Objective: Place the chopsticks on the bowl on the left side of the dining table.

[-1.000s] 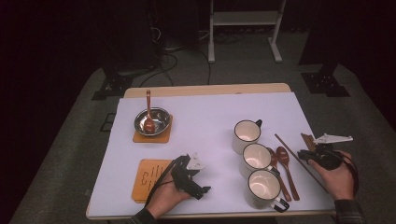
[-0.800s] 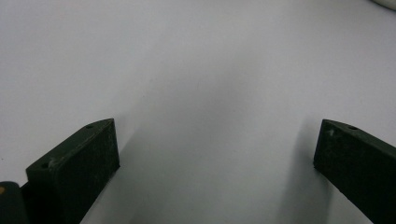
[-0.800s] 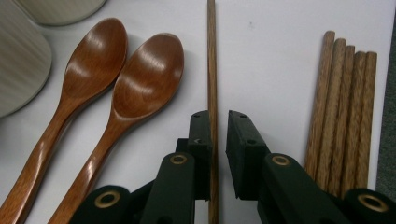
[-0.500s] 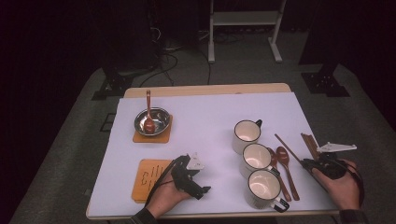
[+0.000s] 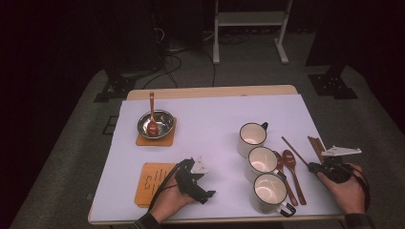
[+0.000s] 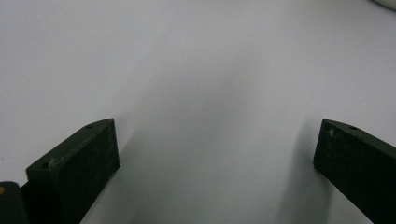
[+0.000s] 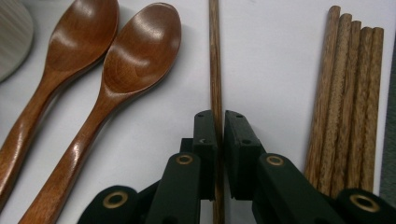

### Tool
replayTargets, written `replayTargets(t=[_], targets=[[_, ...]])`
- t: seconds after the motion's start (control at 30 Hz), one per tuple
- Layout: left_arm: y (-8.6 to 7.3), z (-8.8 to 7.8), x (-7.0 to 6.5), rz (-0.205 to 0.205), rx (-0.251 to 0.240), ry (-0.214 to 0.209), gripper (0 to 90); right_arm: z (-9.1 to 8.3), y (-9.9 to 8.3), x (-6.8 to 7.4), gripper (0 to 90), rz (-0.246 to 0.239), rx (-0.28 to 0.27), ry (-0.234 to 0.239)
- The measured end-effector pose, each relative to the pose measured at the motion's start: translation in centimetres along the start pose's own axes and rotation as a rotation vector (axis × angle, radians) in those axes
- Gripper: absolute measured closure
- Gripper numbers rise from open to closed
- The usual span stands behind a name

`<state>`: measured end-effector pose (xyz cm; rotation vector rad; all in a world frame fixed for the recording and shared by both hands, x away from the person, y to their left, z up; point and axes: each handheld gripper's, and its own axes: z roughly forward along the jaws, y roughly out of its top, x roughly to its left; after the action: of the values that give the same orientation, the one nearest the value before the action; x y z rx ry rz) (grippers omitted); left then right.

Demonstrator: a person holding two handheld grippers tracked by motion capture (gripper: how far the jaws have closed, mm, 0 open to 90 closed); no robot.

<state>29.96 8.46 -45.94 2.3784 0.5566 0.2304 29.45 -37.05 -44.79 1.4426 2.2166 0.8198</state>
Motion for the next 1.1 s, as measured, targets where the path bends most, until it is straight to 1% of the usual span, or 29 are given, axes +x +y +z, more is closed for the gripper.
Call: replayTargets(t=[0.03,0.1,0.23,0.47,0.53,0.93,1.1], targets=[[0.0,0.0,0.0,0.0,0.0,0.0,0.0,0.0,0.1,0.2,83.6,-0.005,0.006,-0.01],[0.0,0.0,0.0,0.0,0.0,0.0,0.0,0.0,0.1,0.2,84.5,-0.001,0.007,-0.015],[0.0,0.0,0.0,0.0,0.0,0.0,0.0,0.0,0.0,0.0,84.6,0.027,-0.001,-0.001],[0.0,0.0,0.0,0.0,0.0,0.0,0.0,0.0,0.0,-0.1,84.8,0.045,-0.006,0.009],[0.0,0.0,0.0,0.0,0.0,0.0,0.0,-0.1,0.1,-0.2,84.8,0.041,-0.007,0.007],[0.0,0.0,0.0,0.0,0.0,0.0,0.0,-0.7,0.7,-0.6,84.7,0.071,-0.033,0.025],[0.0,0.0,0.0,0.0,0.0,0.0,0.0,-1.0,1.1,-0.9,84.7,0.074,-0.042,0.034]])
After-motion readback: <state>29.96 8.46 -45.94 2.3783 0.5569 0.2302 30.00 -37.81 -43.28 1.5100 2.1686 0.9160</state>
